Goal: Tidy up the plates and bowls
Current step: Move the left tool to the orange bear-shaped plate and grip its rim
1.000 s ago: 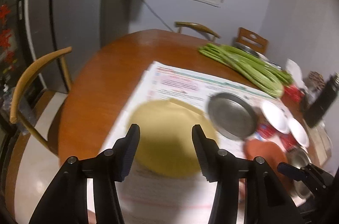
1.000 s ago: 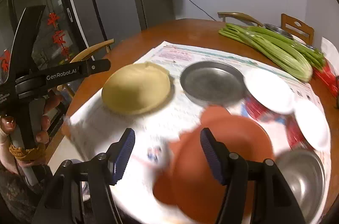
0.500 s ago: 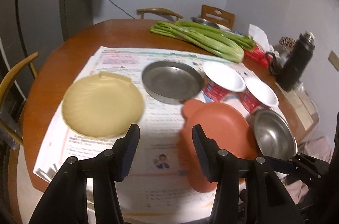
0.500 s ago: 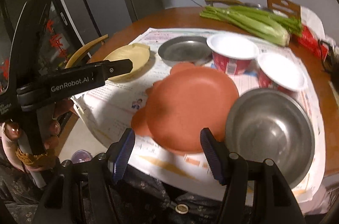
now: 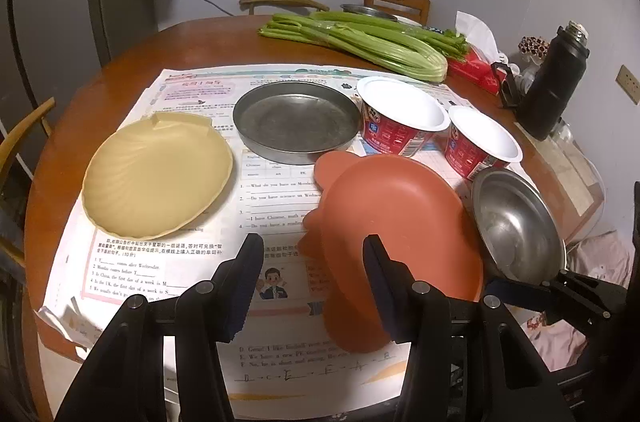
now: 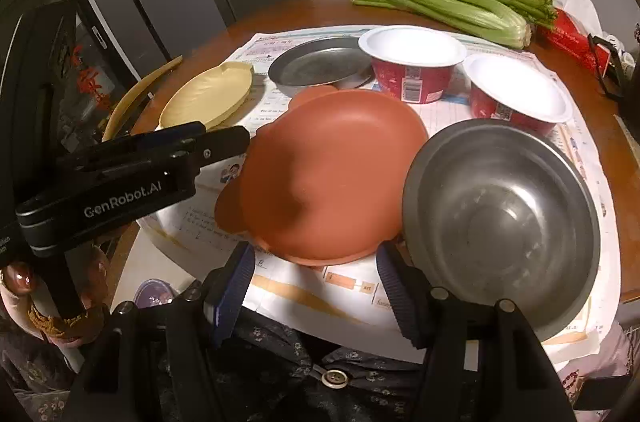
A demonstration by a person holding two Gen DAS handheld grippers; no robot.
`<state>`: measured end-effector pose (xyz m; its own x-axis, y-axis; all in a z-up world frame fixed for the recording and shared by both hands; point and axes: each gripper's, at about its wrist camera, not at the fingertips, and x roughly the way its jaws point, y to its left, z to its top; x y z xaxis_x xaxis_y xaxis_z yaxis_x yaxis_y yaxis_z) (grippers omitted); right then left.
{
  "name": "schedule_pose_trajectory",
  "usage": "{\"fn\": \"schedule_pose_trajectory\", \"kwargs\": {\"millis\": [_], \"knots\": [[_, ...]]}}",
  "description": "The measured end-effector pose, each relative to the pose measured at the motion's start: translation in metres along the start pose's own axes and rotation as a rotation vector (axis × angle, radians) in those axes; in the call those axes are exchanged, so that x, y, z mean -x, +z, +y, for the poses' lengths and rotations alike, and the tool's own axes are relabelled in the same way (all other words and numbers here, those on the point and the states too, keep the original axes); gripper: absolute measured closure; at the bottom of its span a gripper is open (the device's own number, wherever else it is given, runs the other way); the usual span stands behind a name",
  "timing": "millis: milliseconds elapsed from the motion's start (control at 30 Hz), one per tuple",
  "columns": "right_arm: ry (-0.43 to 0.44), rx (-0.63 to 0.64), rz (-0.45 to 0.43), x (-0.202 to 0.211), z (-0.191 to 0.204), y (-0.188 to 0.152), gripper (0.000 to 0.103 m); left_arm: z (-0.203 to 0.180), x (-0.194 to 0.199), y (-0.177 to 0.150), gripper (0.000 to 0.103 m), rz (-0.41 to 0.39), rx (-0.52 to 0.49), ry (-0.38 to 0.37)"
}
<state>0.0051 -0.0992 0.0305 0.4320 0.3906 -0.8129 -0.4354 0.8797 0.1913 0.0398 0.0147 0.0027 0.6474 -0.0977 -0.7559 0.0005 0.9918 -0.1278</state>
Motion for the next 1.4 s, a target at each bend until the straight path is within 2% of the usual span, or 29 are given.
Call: {"fn": "schedule_pose_trajectory", "kwargs": {"millis": [100,567,933,1133,1400], "knots": [[-0.047,0.008,-0.016,0.002,-0.001,0.000,0.040,0.000,-0.003,0.000,0.050,0.007,0.001,0.001],[-0.124,-0.011,-0.045,-0.003,-0.015,0.010,0.040,-0.003,-0.020,0.001,0.050,0.031,-0.004,-0.006],[-0.263,0.032,-0.015,-0.033,-0.015,0.044,0.040,-0.002,-0.039,0.003,0.050,0.062,0.013,0.011],[-0.267,0.066,0.020,-0.048,-0.020,0.059,0.040,0.005,-0.047,0.005,0.052,0.073,0.032,0.012],[-0.219,0.081,0.060,-0.057,-0.019,0.059,0.040,0.004,-0.052,0.002,0.068,0.100,0.051,-0.034]]}}
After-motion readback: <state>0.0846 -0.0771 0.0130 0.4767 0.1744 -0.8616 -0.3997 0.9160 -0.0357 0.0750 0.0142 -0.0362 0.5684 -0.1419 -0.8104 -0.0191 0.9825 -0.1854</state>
